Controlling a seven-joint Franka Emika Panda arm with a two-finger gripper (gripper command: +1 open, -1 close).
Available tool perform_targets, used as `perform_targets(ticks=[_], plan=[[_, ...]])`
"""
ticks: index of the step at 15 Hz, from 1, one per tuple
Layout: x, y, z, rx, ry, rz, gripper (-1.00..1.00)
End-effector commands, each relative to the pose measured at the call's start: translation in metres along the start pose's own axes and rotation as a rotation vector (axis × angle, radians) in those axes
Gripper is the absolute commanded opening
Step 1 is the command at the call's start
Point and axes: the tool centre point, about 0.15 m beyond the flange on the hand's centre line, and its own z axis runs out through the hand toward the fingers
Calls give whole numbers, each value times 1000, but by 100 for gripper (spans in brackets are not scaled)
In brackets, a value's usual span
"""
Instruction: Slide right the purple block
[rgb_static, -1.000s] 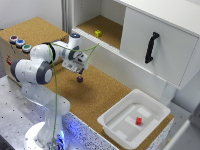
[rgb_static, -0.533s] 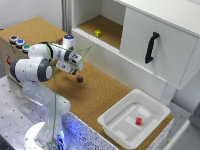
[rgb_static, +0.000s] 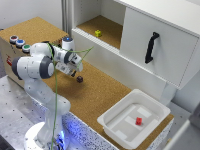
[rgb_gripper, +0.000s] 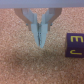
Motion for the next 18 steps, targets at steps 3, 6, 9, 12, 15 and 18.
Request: perform_targets(ticks=[3, 6, 9, 12, 15, 18], plan=[[21, 31, 36, -23, -14, 28, -100], [29, 50, 40, -34, -19, 51, -100], [37, 69, 41, -54, -17, 79, -100], [43, 89, 38, -67, -14, 114, -100], [44, 102, 34, -66, -17, 144, -100], [40, 87, 20, -24, -1, 125, -100]])
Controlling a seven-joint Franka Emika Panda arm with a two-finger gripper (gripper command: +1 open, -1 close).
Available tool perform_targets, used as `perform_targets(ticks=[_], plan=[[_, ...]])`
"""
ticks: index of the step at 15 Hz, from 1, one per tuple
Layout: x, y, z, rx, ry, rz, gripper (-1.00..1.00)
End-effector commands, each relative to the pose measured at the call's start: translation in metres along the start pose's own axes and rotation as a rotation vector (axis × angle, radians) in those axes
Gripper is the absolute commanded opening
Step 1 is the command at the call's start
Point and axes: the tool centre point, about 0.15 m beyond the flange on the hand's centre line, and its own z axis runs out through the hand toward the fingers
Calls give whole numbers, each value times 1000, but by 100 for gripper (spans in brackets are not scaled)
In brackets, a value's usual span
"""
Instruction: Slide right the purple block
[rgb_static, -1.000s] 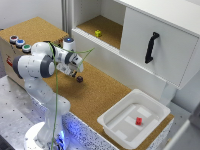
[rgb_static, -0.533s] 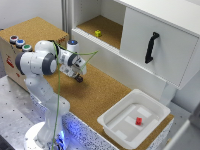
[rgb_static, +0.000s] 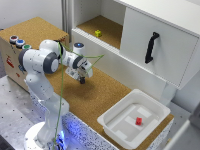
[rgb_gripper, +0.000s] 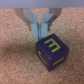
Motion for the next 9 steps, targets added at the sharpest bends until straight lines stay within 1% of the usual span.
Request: perform_targets(ticks=[1, 3, 5, 7, 9], plan=[[8, -9, -12, 28, -8, -20, -100], [5, -20, -22, 64, -8, -51, -100], [-3, -31, -24, 77, -24, -101, -100], [-14, -32, -19, 65, -47, -137, -100], [-27, -29, -24, 49, -57, -204, -100]])
